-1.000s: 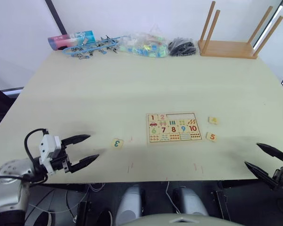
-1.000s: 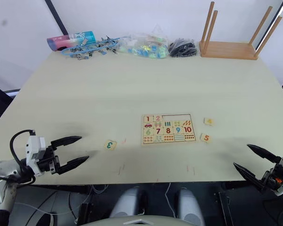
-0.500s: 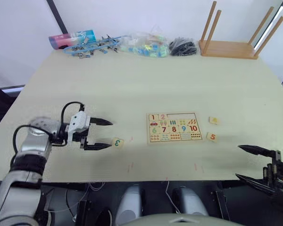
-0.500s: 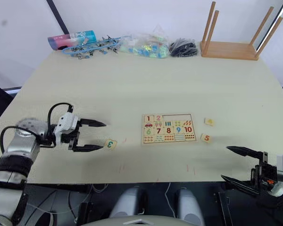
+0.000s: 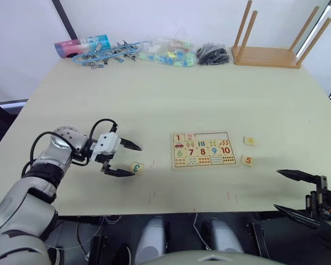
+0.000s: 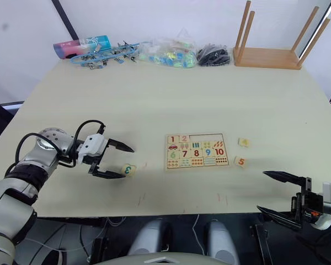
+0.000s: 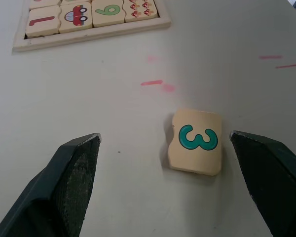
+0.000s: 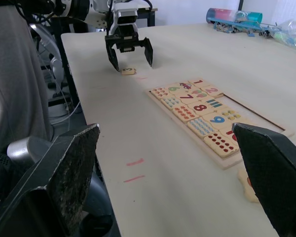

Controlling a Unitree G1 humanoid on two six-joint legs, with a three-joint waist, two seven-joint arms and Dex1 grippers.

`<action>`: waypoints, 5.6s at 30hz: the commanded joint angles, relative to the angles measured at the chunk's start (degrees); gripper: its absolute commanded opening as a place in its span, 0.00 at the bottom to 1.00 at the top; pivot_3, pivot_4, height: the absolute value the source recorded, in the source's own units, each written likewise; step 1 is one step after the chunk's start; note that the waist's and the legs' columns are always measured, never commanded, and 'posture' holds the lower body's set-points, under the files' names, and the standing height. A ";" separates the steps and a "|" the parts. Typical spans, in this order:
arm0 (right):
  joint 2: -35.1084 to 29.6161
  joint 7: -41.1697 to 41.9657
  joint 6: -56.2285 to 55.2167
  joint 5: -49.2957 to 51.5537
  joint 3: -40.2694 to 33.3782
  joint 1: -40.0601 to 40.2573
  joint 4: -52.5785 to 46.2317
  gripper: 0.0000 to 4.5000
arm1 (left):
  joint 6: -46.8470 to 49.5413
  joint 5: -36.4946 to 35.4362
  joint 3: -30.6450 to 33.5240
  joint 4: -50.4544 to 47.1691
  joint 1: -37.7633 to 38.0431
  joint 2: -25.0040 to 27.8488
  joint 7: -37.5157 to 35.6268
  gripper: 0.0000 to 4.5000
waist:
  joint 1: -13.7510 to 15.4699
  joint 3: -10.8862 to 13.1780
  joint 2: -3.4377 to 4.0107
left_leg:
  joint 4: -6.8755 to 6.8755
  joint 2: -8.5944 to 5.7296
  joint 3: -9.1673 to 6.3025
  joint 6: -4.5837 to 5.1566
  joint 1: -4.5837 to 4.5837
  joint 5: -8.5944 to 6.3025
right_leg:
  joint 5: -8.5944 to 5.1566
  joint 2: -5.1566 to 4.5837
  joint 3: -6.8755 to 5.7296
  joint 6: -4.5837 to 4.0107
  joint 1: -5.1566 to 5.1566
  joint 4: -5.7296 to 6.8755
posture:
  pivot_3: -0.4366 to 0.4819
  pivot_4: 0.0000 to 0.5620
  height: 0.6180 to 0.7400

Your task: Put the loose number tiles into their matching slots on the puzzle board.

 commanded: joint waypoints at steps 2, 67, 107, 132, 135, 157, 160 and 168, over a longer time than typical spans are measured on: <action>0.66 -0.18 -1.69 -0.16 -0.33 -0.09 0.00 1.00 | -1.41 -2.83 -1.85 -0.36 -0.83 1.73 -1.77 0.99 | -0.02 0.01 0.01 | 0.00 0.00 -0.01 0.00 0.00 0.00 | 0.01 0.00 0.00 0.02 0.00 0.00 | 0.48 0.27 0.98; -1.65 -3.73 3.27 0.67 -2.15 2.37 -3.23 1.00 | 75.43 10.75 36.11 -90.52 57.00 -29.03 85.03 0.88 | 0.02 0.06 0.26 | -0.11 0.19 0.01 -0.02 0.12 -0.01 | -0.10 -0.12 0.12 -0.19 0.05 -0.15 | 0.48 0.27 0.98; 0.32 -5.86 1.46 -0.53 -0.74 1.27 -4.50 1.00 | 20.71 9.92 30.61 -24.42 15.17 -6.53 -1.65 0.33 | -0.02 0.10 0.28 | -0.09 -0.04 0.17 0.00 0.01 0.00 | -0.06 -0.01 -0.01 -0.09 0.04 -0.19 | 0.48 0.27 0.98; -0.70 -5.95 0.92 -0.73 0.29 -0.30 -3.40 1.00 | -1.21 0.80 -6.68 0.29 -5.97 -0.50 -1.77 0.33 | 0.02 0.14 0.22 | -0.02 -0.02 0.12 0.00 -0.02 0.00 | 0.01 0.02 0.01 0.03 0.03 -0.13 | 0.48 0.27 0.98; -0.65 -5.81 0.76 -0.73 0.25 -0.46 -3.20 1.00 | -2.07 0.04 -9.77 1.88 -7.36 -0.77 -1.77 0.33 | -0.01 0.15 0.22 | -0.02 -0.02 0.12 0.00 -0.03 0.00 | 0.01 0.02 0.01 0.03 0.03 -0.13 | 0.48 0.27 0.98; -0.72 -4.68 0.04 -0.38 -0.45 -0.52 -1.40 1.00 | 12.25 -10.07 8.99 -8.70 2.13 0.65 -1.77 0.99 | -0.07 0.15 0.22 | -0.01 0.05 -0.04 0.00 -0.02 0.00 | 0.01 0.01 0.01 0.03 0.00 -0.05 | 0.48 0.27 0.98; -0.74 -4.37 -0.17 -0.50 -0.13 -1.17 -0.94 1.00 | 18.94 -11.90 17.85 -21.12 10.51 1.77 7.33 0.99 | -0.12 0.17 0.24 | -0.01 0.08 -0.04 0.00 -0.01 0.00 | 0.01 -0.01 0.02 0.03 -0.01 -0.03 | 0.48 0.27 0.98; -1.36 -5.36 1.26 0.01 0.21 -1.35 -3.15 1.00 | 38.18 -11.79 34.88 -53.14 34.52 -0.67 39.17 0.99 | 0.11 0.18 0.29 | -0.02 0.31 -0.04 -0.01 0.08 0.00 | 0.00 -0.12 -0.01 0.01 0.02 0.07 | 0.48 0.27 0.98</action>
